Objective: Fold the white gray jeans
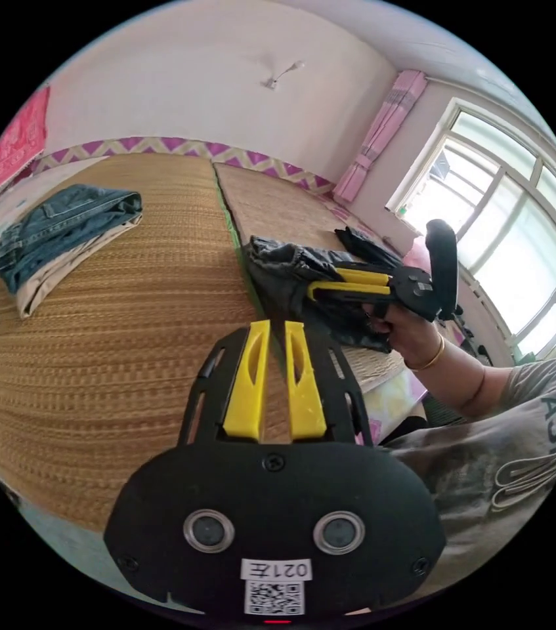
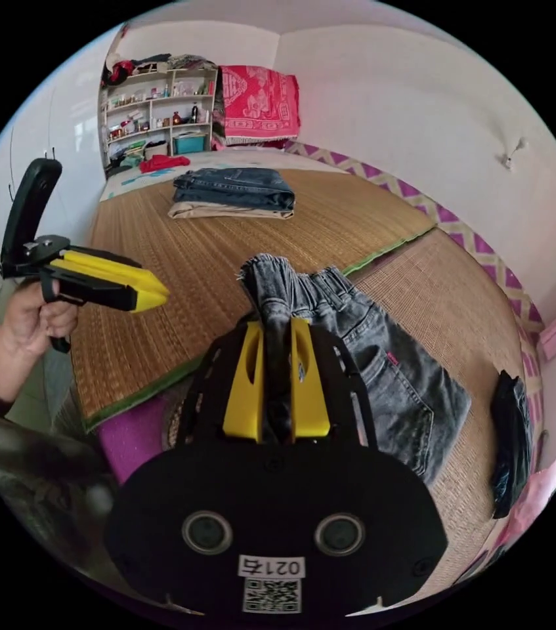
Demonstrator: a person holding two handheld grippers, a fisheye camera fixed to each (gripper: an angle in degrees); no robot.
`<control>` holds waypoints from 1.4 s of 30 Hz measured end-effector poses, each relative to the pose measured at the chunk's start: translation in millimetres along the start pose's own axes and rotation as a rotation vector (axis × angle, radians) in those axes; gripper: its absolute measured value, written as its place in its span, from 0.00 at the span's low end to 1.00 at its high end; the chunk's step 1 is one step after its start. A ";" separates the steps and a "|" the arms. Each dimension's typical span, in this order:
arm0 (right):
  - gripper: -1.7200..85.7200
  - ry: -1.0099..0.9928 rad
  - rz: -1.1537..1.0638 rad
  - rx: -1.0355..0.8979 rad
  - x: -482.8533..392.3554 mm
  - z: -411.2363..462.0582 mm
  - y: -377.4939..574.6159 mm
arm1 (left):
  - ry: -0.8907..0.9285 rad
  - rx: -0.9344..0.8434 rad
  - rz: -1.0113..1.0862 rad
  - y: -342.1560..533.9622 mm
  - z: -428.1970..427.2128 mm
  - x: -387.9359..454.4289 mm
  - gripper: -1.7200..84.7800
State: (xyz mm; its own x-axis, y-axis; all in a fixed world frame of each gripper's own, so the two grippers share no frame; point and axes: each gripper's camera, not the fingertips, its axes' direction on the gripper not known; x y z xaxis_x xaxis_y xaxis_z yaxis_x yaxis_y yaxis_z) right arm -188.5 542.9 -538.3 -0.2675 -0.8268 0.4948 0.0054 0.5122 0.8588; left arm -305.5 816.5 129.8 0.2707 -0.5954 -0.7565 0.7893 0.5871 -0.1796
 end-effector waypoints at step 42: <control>0.02 0.181 0.940 0.549 312.2 -225.8 521.3 | -0.063 -0.201 0.637 -169.6 213.8 299.3 0.11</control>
State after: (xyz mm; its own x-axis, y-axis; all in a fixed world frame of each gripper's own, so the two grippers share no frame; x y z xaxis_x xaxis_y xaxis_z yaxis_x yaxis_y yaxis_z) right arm -51.7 499.2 93.8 -0.2358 -0.0525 0.9704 -0.3079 0.9511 -0.0234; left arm -240.5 421.5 68.2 0.6864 -0.1260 -0.7162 0.3483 0.9215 0.1718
